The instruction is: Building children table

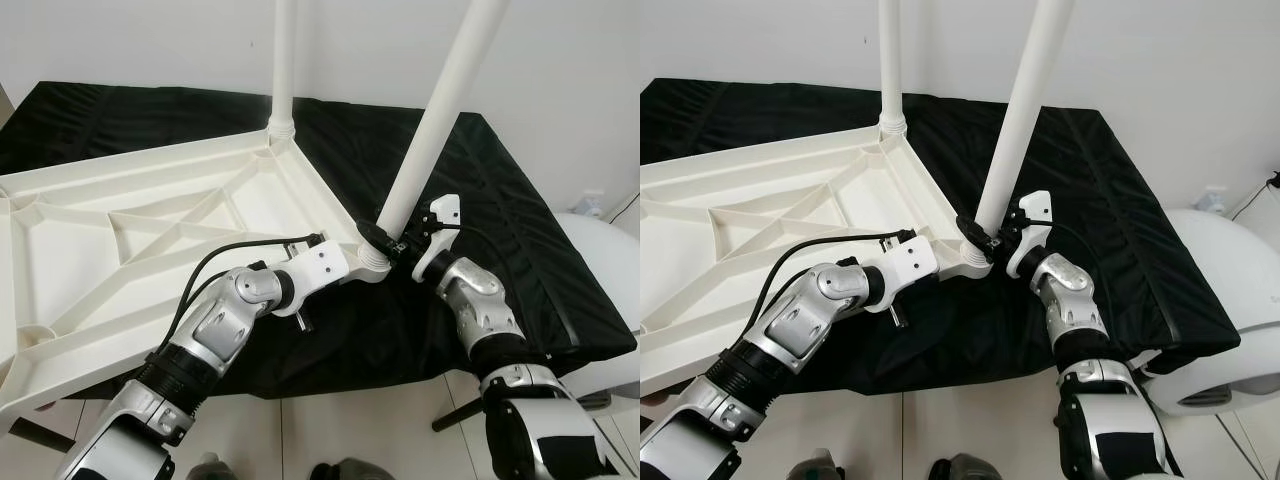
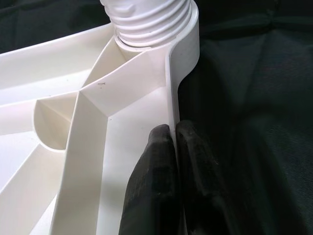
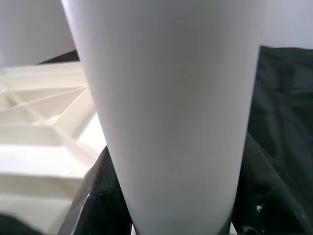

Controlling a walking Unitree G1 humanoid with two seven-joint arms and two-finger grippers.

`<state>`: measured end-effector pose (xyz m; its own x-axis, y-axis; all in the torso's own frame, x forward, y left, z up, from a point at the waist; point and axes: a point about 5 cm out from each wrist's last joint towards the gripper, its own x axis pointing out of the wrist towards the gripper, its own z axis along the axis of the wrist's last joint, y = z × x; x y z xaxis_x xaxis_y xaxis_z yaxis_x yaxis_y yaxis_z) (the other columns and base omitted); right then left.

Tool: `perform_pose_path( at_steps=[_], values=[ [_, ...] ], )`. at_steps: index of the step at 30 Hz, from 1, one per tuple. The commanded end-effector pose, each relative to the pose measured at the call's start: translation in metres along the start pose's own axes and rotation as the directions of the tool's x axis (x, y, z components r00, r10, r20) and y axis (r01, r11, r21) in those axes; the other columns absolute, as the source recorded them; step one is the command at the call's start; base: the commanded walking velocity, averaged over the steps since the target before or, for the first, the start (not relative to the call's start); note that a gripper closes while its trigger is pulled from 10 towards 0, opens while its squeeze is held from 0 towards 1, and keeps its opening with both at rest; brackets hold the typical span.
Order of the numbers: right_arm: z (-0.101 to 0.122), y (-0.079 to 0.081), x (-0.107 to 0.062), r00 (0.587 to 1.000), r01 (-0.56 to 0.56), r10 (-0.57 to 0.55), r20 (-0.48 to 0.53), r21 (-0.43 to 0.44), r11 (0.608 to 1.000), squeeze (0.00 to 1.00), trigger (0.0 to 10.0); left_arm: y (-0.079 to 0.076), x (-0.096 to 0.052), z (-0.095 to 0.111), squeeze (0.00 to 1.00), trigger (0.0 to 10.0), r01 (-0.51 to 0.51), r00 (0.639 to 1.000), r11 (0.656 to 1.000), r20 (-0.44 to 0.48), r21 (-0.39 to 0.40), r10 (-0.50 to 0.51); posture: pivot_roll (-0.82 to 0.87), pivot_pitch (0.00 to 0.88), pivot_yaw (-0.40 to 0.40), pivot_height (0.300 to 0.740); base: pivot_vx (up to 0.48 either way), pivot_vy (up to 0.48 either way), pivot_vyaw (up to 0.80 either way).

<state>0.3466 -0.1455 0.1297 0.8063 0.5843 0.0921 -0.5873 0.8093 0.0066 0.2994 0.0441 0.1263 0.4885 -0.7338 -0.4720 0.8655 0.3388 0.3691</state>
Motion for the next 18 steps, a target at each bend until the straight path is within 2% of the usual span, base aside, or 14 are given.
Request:
perform_pose_path(
  at_steps=[1, 4, 6, 7, 9, 10, 11, 12, 14, 17, 18],
  values=[
    [-0.007, 0.005, 0.003, 0.997, 0.072, -0.07, -0.037, 0.039, 0.997, 0.0, 10.0, -0.015, 0.007, -0.001, 0.0, 10.0, 0.071, 0.997, 0.997, 0.003, 0.0, -0.071, 0.05, 0.0, -0.112, 0.74, 0.0, 0.0, 0.0],
    [-0.005, 0.014, 0.008, 0.988, 0.152, -0.151, -0.019, 0.041, 0.988, 0.0, 10.0, -0.016, 0.007, -0.001, 0.0, 10.0, 0.075, 0.997, 0.997, 0.004, 0.003, -0.075, 0.05, 0.0, -0.11, 0.74, 0.0, 0.0, 0.0],
    [-0.003, 0.02, 0.011, 0.973, 0.231, -0.231, -0.01, 0.07, 0.97, 0.0, 10.0, -0.016, 0.007, -0.001, 0.0, 10.0, 0.076, 0.997, 0.997, 0.005, 0.008, -0.076, 0.05, 0.0, -0.116, 0.74, 0.0, 0.0, 0.0],
    [-0.003, 0.02, 0.011, 0.973, 0.231, -0.231, -0.01, 0.07, 0.97, 0.0, 10.0, -0.016, 0.007, -0.001, 0.0, 10.0, 0.076, 0.997, 0.997, 0.005, 0.008, -0.076, 0.05, 0.0, -0.116, 0.74, 0.0, 0.0, 0.0],
    [0.0, 0.025, 0.014, 0.949, 0.312, -0.314, 0.003, 0.109, 0.944, 0.0, 10.0, -0.016, 0.007, -0.001, 0.0, 10.0, 0.075, 0.997, 0.997, 0.005, 0.009, -0.075, 0.05, 0.0, -0.118, 0.74, 0.0, 0.0, 0.0],
    [0.0, 0.025, 0.014, 0.949, 0.312, -0.314, 0.003, 0.109, 0.944, 0.0, 10.0, -0.016, 0.007, -0.001, 0.0, 10.0, 0.075, 0.997, 0.997, 0.005, 0.009, -0.075, 0.05, 0.0, -0.118, 0.74, 0.0, 0.0, 0.0],
    [0.001, 0.026, 0.014, 0.927, 0.372, -0.374, -0.001, 0.121, 0.92, 0.0, 10.0, -0.016, 0.007, -0.001, 0.0, 10.0, 0.075, 0.997, 0.997, 0.005, 0.009, -0.075, 0.05, 0.0, -0.118, 0.74, 0.0, 0.0, 0.0],
    [0.001, 0.026, 0.014, 0.927, 0.372, -0.374, -0.001, 0.121, 0.92, 0.0, 10.0, -0.016, 0.007, -0.001, 0.0, 10.0, 0.075, 0.997, 0.997, 0.005, 0.009, -0.075, 0.05, 0.0, -0.118, 0.74, 0.0, 0.0, 0.0],
    [0.003, 0.029, 0.015, 0.885, 0.462, -0.465, -0.001, 0.111, 0.88, 0.0, 10.0, -0.017, 0.007, -0.002, 0.0, 10.0, 0.076, 0.997, 0.997, 0.006, 0.008, -0.076, 0.05, 0.0, -0.121, 0.74, 0.0, 0.0, 0.0],
    [0.003, 0.029, 0.015, 0.885, 0.462, -0.465, -0.001, 0.111, 0.88, 0.0, 10.0, -0.017, 0.007, -0.002, 0.0, 10.0, 0.076, 0.997, 0.997, 0.006, 0.008, -0.076, 0.05, 0.0, -0.121, 0.74, 0.0, 0.0, 0.0],
    [0.004, 0.033, 0.016, 0.86, 0.508, -0.51, -0.008, 0.108, 0.854, 0.0, 10.0, -0.017, 0.007, -0.002, 0.0, 10.0, 0.077, 0.997, 0.997, 0.006, 0.007, -0.077, 0.05, 0.0, -0.121, 0.74, 0.0, 0.0, 0.0]
  ],
)
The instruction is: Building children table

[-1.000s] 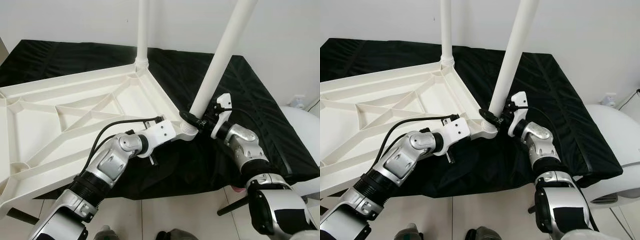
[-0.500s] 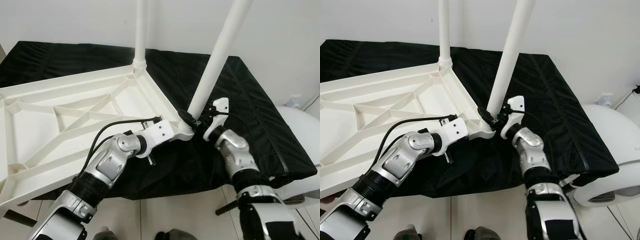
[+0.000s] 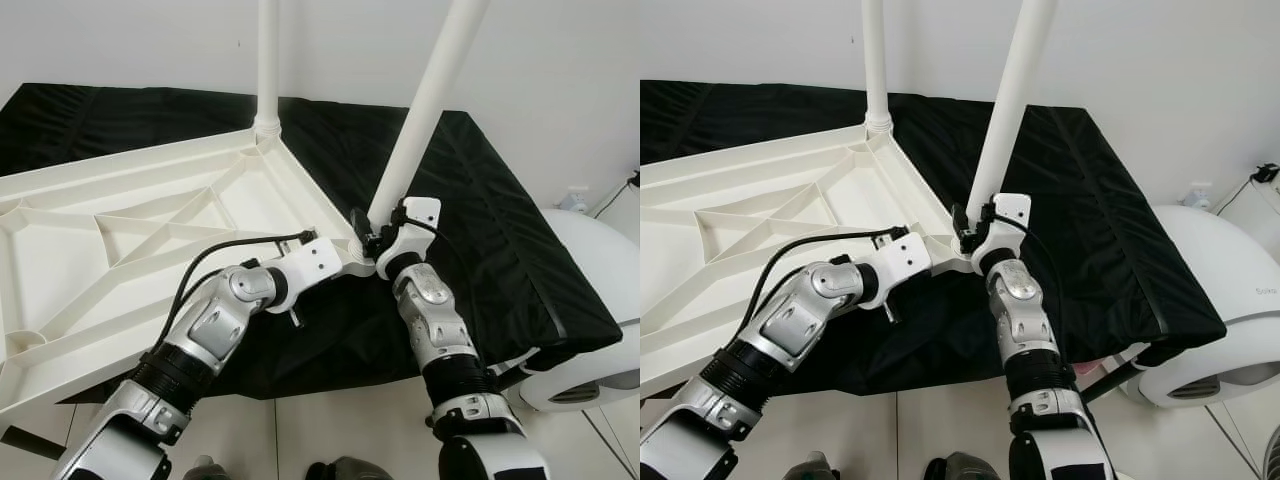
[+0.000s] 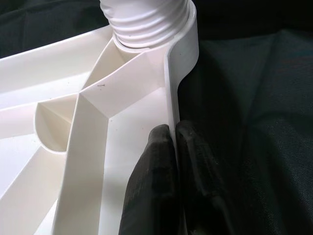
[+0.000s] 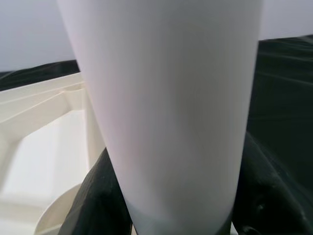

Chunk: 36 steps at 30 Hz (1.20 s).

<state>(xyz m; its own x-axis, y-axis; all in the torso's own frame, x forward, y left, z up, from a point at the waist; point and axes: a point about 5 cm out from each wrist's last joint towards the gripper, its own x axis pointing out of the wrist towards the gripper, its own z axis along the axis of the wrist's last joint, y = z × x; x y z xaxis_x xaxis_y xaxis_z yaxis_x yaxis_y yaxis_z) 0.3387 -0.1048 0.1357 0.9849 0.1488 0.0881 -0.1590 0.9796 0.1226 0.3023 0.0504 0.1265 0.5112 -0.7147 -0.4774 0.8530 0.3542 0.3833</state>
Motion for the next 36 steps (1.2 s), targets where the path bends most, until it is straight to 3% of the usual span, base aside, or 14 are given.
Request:
perform_pose_path(
  at_steps=[1, 2, 3, 8, 9, 10, 11, 16, 24, 25, 26, 32, 36],
  values=[
    [-0.001, 0.0, -0.001, 0.996, 0.084, -0.084, -0.013, 0.025, 0.996, 0.0, 10.0, -0.023, 0.01, 0.003, 0.0, 10.0, 0.103, 0.994, 0.995, 0.025, 0.005, -0.103, 0.05, 0.0, -0.123, 0.74, 0.0, 0.0, 0.0],
    [-0.001, 0.0, -0.001, 0.996, 0.084, -0.084, -0.013, 0.025, 0.996, 0.0, 10.0, -0.023, 0.01, 0.003, 0.0, 10.0, 0.103, 0.994, 0.995, 0.025, 0.005, -0.103, 0.05, 0.0, -0.123, 0.74, 0.0, 0.0, 0.0],
    [0.0, 0.011, -0.004, 0.998, 0.063, -0.063, -0.011, -0.01, 0.998, 0.0, 10.0, -0.023, 0.01, 0.003, 0.0, 10.0, 0.103, 0.994, 0.995, 0.026, 0.005, -0.104, 0.05, 0.0, -0.125, 0.74, 0.0, 0.0, 0.0],
    [0.003, 0.008, -0.005, 0.998, 0.06, -0.06, -0.006, -0.034, 0.998, 0.0, 10.0, -0.024, 0.01, 0.002, 0.0, 10.0, 0.104, 0.994, 0.995, 0.024, 0.003, -0.104, 0.05, 0.0, -0.125, 0.74, 0.0, 0.0, 0.0],
    [0.003, 0.005, -0.005, 0.998, 0.066, -0.067, -0.008, -0.035, 0.997, 0.25, 10.0, -0.024, 0.01, 0.001, 0.0, 10.0, 0.104, 0.994, 0.995, 0.023, 0.003, -0.105, 0.05, 0.0, -0.126, 0.74, 0.0, 0.0, 0.0],
    [0.003, 0.005, -0.005, 0.998, 0.066, -0.067, -0.008, -0.035, 0.997, 0.25, 10.0, -0.024, 0.01, 0.001, 0.0, 10.0, 0.104, 0.994, 0.995, 0.023, 0.003, -0.105, 0.05, 0.0, -0.126, 0.74, 0.0, 0.0, 0.0],
    [0.003, 0.006, -0.005, 0.999, 0.045, -0.045, -0.01, -0.018, 0.999, 1.0, 10.0, -0.024, 0.01, 0.002, 0.0, 10.0, 0.105, 0.994, 0.995, 0.023, 0.002, -0.105, 0.05, 0.0, -0.128, 0.74, 0.0, 0.0, 0.0],
    [0.003, 0.006, -0.005, 0.999, 0.028, -0.028, -0.019, -0.03, 0.999, 1.0, 10.0, -0.024, 0.01, 0.002, 0.0, 10.0, 0.103, 0.994, 0.995, 0.025, 0.0, -0.103, 0.05, 0.0, -0.13, 0.74, 0.0, 0.0, 0.0],
    [-0.005, -0.013, -0.008, 0.995, 0.068, -0.075, -0.066, -0.101, 0.993, 1.0, 10.0, -0.022, 0.01, 0.003, 0.0, 10.0, 0.098, 0.995, 0.995, 0.034, -0.008, -0.098, 0.05, 0.0, -0.13, 0.74, 0.0, 0.0, 0.0],
    [-0.007, -0.014, -0.008, 0.996, 0.037, -0.045, -0.08, -0.097, 0.995, 0.84, 10.0, -0.022, 0.01, 0.004, 0.0, 10.0, 0.097, 0.995, 0.995, 0.035, -0.008, -0.097, 0.05, 0.0, -0.128, 0.74, 0.0, 0.0, 0.0],
    [-0.007, -0.016, -0.009, 0.997, -0.007, 0.0, -0.08, -0.086, 0.996, 0.0, 10.0, -0.022, 0.01, 0.004, 0.0, 10.0, 0.096, 0.995, 0.995, 0.035, -0.007, -0.095, 0.05, 0.0, -0.127, 0.74, 0.0, 0.0, 0.0],
    [-0.008, -0.025, -0.011, 0.984, -0.156, 0.144, -0.108, -0.117, 0.981, 0.0, 10.0, -0.02, 0.009, 0.004, 0.0, 10.0, 0.094, 0.995, 0.996, 0.034, -0.006, -0.094, 0.05, 0.0, -0.117, 0.74, 0.0, 0.0, 0.0],
    [0.002, -0.048, -0.014, 0.952, -0.303, 0.291, -0.097, -0.152, 0.941, 0.0, 10.0, -0.017, 0.007, 0.004, 0.0, 10.0, 0.089, 0.995, 0.996, 0.032, -0.007, -0.089, 0.05, 0.0, -0.107, 0.74, 0.0, 0.0, 0.0]
  ],
)
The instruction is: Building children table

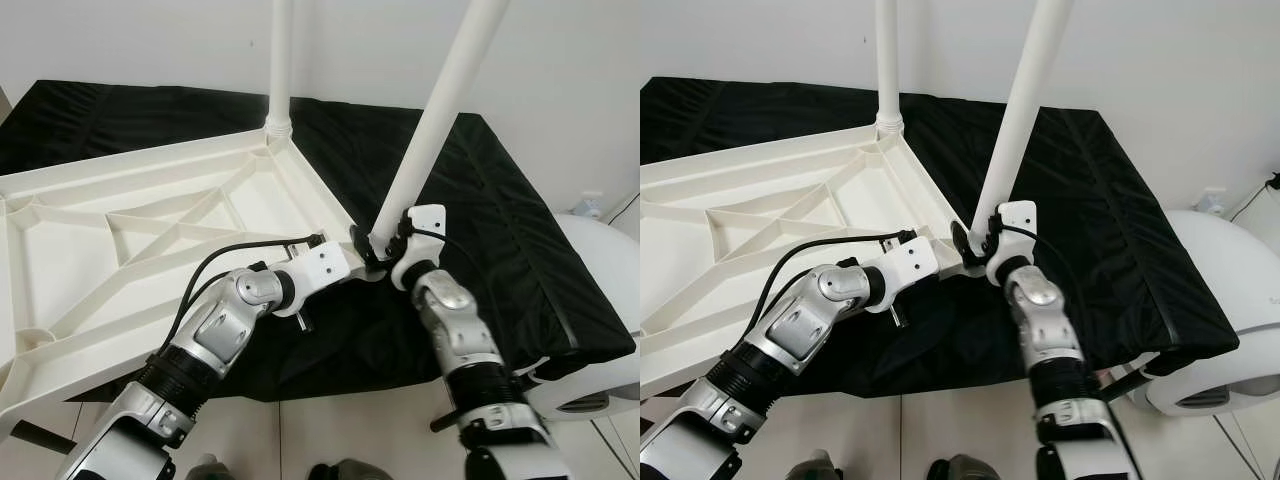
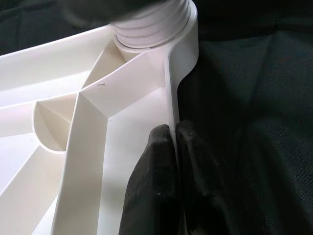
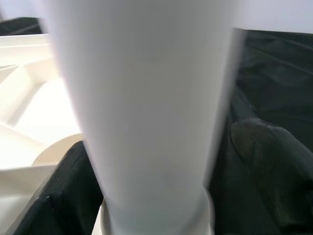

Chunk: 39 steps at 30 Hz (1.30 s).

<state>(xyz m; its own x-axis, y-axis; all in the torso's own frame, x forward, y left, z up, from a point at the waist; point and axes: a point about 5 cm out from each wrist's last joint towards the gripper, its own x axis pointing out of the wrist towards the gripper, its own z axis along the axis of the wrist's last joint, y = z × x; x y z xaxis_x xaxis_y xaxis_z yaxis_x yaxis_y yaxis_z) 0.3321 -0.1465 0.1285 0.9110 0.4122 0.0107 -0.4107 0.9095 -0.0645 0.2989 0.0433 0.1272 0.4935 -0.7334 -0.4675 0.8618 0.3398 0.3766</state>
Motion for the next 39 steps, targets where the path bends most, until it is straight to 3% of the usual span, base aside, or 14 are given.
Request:
perform_pose_path(
  at_steps=[1, 5, 9, 17, 25, 35, 36, 37, 38, 39],
  values=[
    [0.003, -0.011, -0.004, 0.999, -0.047, 0.047, 0.02, 0.005, 0.999, 0.0, 10.0, -0.012, 0.004, -0.001, 0.0, 10.0, 0.071, 0.997, 0.997, 0.011, -0.011, -0.071, 0.05, 0.0, -0.107, 0.74, 0.0, 0.0, 0.0],
    [0.005, -0.016, -0.005, 0.998, -0.06, 0.06, 0.023, 0.0, 0.998, 0.0, 10.0, -0.012, 0.004, -0.001, 0.0, 10.0, 0.071, 0.997, 0.997, 0.011, -0.011, -0.071, 0.04, 0.0, -0.101, 0.74, 0.0, 0.0, 0.0],
    [0.012, -0.024, -0.005, 0.983, -0.177, 0.177, 0.043, 0.003, 0.984, 0.0, 10.0, -0.011, 0.005, -0.001, 0.0, 10.0, 0.074, 0.997, 0.997, 0.012, -0.008, -0.074, 0.05, 0.0, -0.095, 0.74, 0.0, 0.0, 0.0],
    [0.026, -0.019, 0.001, 0.931, -0.358, 0.359, 0.071, -0.025, 0.934, 0.0, 10.0, -0.009, 0.004, 0.001, 0.0, 10.0, 0.073, 0.997, 0.997, 0.015, -0.001, -0.073, 0.06, 0.0, -0.093, 0.74, 0.0, 0.0, 0.0],
    [0.02, -0.019, -0.001, 0.916, -0.397, 0.399, 0.031, -0.06, 0.916, 0.0, 10.0, -0.009, 0.002, 0.0, 0.0, 10.0, 0.076, 0.997, 0.997, 0.01, 0.002, -0.076, 0.06, 0.0, -0.089, 0.74, 0.0, 0.0, 0.0],
    [0.011, -0.025, -0.005, 0.924, -0.381, 0.382, -0.001, -0.062, 0.923, 0.0, 10.0, -0.012, 0.004, 0.001, 0.0, 10.0, 0.088, 0.996, 0.996, 0.009, 0.005, -0.088, 0.05, 0.0, -0.085, 0.74, 0.0, 0.0, 0.0],
    [0.01, -0.026, -0.006, 0.926, -0.378, 0.378, -0.005, -0.062, 0.924, 0.0, 4.8, -0.012, 0.004, 0.001, 0.0, 10.0, 0.09, 0.996, 0.996, 0.008, 0.007, -0.09, 0.05, 0.0, -0.085, 0.74, 0.0, 0.0, 0.0],
    [0.01, -0.026, -0.006, 0.926, -0.378, 0.378, -0.005, -0.062, 0.924, 0.0, 4.8, -0.012, 0.004, 0.001, 0.0, 10.0, 0.09, 0.996, 0.996, 0.008, 0.007, -0.09, 0.05, 0.0, -0.085, 0.74, 0.0, 0.0, 0.0],
    [0.009, -0.027, -0.006, 0.927, -0.375, 0.376, -0.003, -0.052, 0.926, 0.0, 0.0, -0.013, 0.004, 0.001, 0.0, 10.0, 0.091, 0.996, 0.996, 0.008, 0.007, -0.091, 0.05, 0.0, -0.085, 0.74, 0.0, 0.0, 0.0],
    [0.009, -0.027, -0.007, 0.926, -0.376, 0.376, -0.001, -0.042, 0.926, 0.0, 0.0, -0.013, 0.004, 0.001, 0.0, 10.0, 0.091, 0.996, 0.996, 0.008, 0.007, -0.091, 0.05, 0.0, -0.085, 0.74, 0.0, 0.0, 0.0]
  ],
)
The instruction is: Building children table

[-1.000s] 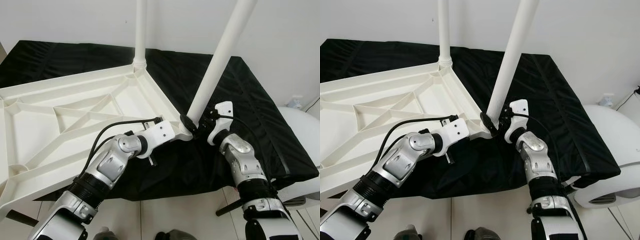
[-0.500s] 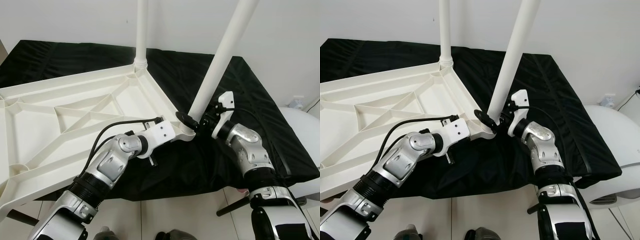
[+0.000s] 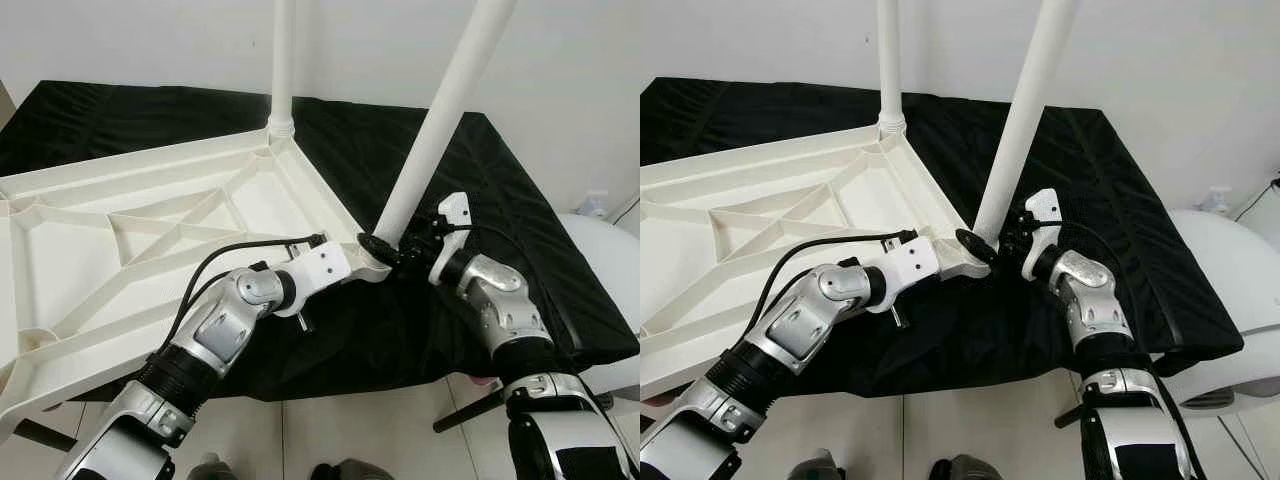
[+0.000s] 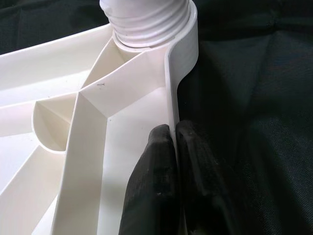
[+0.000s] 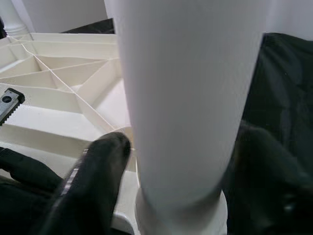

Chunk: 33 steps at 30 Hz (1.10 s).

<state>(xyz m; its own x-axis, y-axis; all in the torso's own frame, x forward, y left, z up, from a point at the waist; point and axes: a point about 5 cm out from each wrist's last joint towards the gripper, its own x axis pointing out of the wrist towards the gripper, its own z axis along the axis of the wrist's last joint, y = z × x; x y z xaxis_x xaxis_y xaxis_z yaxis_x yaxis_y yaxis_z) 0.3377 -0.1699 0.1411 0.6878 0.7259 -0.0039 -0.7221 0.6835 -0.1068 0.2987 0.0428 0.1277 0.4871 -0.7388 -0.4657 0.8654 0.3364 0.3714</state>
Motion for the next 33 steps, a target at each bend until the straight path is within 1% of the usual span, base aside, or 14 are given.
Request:
perform_pose_path(
  at_steps=[1, 6, 7, 15, 17, 20, 22, 28, 29, 30, 31, 32, 33],
  values=[
    [-0.002, -0.002, -0.004, 1.0, -0.001, 0.001, -0.01, 0.004, 1.0, 0.0, 0.0, -0.013, 0.004, 0.0, 0.0, 10.0, 0.085, 0.996, 0.996, 0.002, 0.009, -0.085, 0.05, 0.0, -0.085, 0.74, 0.0, 0.0, 0.0],
    [-0.004, 0.0, -0.004, 1.0, -0.008, 0.008, -0.011, 0.003, 1.0, 0.0, 0.0, -0.013, 0.004, 0.0, 0.0, 10.0, 0.085, 0.996, 0.996, 0.001, 0.01, -0.085, 0.05, 0.0, -0.087, 0.74, 0.0, 0.0, 0.0],
    [-0.005, 0.001, -0.003, 1.0, -0.002, 0.002, -0.017, 0.001, 1.0, 0.0, 10.0, -0.013, 0.004, 0.0, 0.0, 10.0, 0.085, 0.996, 0.996, 0.001, 0.01, -0.085, 0.05, 0.0, -0.088, 0.74, 0.0, 0.0, 0.0],
    [-0.009, 0.004, 0.001, 0.999, 0.032, -0.032, -0.021, 0.022, 0.999, 0.0, 10.0, -0.013, 0.004, 0.0, 0.0, 10.0, 0.083, 0.997, 0.996, 0.003, 0.008, -0.083, 0.05, 0.003, -0.092, 0.74, 0.0, 0.0, 0.0],
    [-0.009, 0.006, 0.004, 0.997, 0.081, -0.081, -0.001, 0.043, 0.996, 0.0, 10.0, -0.013, 0.004, 0.0, 0.0, 10.0, 0.084, 0.996, 0.996, 0.004, 0.007, -0.084, 0.05, 0.004, -0.093, 0.74, 0.0, 0.0, 0.0],
    [-0.01, 0.008, 0.006, 0.994, 0.11, -0.111, 0.004, 0.057, 0.992, 0.0, 10.0, -0.013, 0.004, 0.0, 0.0, 10.0, 0.084, 0.996, 0.996, 0.004, 0.006, -0.084, 0.05, 0.005, -0.096, 0.74, 0.0, 0.0, 0.0],
    [-0.011, 0.011, 0.011, 0.981, 0.194, -0.195, 0.018, 0.069, 0.979, 0.0, 10.0, -0.014, 0.005, 0.0, 0.0, 10.0, 0.083, 0.996, 0.997, 0.006, 0.004, -0.083, 0.05, 0.005, -0.097, 0.74, 0.0, 0.0, 0.0],
    [-0.009, 0.015, 0.015, 0.97, 0.239, -0.242, 0.038, 0.077, 0.968, 0.0, 10.0, -0.015, 0.005, 0.0, 0.0, 10.0, 0.084, 0.996, 0.996, 0.008, 0.002, -0.084, 0.04, 0.006, -0.098, 0.74, 0.0, 0.0, 0.0],
    [-0.006, 0.018, 0.019, 0.958, 0.276, -0.281, 0.053, 0.085, 0.957, 0.0, 10.0, -0.015, 0.005, 0.001, 0.0, 10.0, 0.085, 0.996, 0.996, 0.009, 0.002, -0.085, 0.04, 0.006, -0.097, 0.74, 0.0, 0.0, 0.0],
    [-0.006, 0.018, 0.019, 0.958, 0.276, -0.281, 0.053, 0.085, 0.957, 0.0, 10.0, -0.015, 0.005, 0.001, 0.0, 10.0, 0.085, 0.996, 0.996, 0.009, 0.002, -0.085, 0.04, 0.006, -0.097, 0.74, 0.0, 0.0, 0.0],
    [-0.002, 0.021, 0.023, 0.945, 0.312, -0.319, 0.074, 0.094, 0.945, 0.0, 10.0, -0.015, 0.005, 0.001, 0.0, 10.0, 0.086, 0.996, 0.996, 0.01, 0.002, -0.086, 0.04, 0.006, -0.097, 0.74, 0.0, 0.0, 0.0],
    [-0.002, 0.021, 0.023, 0.945, 0.312, -0.319, 0.074, 0.094, 0.945, 0.0, 10.0, -0.015, 0.005, 0.001, 0.0, 10.0, 0.086, 0.996, 0.996, 0.01, 0.002, -0.086, 0.04, 0.006, -0.097, 0.74, 0.0, 0.0, 0.0],
    [0.0, 0.025, 0.027, 0.929, 0.35, -0.361, 0.082, 0.122, 0.929, 0.0, 10.0, -0.015, 0.005, 0.001, 0.0, 10.0, 0.087, 0.996, 0.996, 0.012, 0.001, -0.087, 0.04, 0.006, -0.095, 0.74, 0.0, 0.0, 0.0]
  ],
)
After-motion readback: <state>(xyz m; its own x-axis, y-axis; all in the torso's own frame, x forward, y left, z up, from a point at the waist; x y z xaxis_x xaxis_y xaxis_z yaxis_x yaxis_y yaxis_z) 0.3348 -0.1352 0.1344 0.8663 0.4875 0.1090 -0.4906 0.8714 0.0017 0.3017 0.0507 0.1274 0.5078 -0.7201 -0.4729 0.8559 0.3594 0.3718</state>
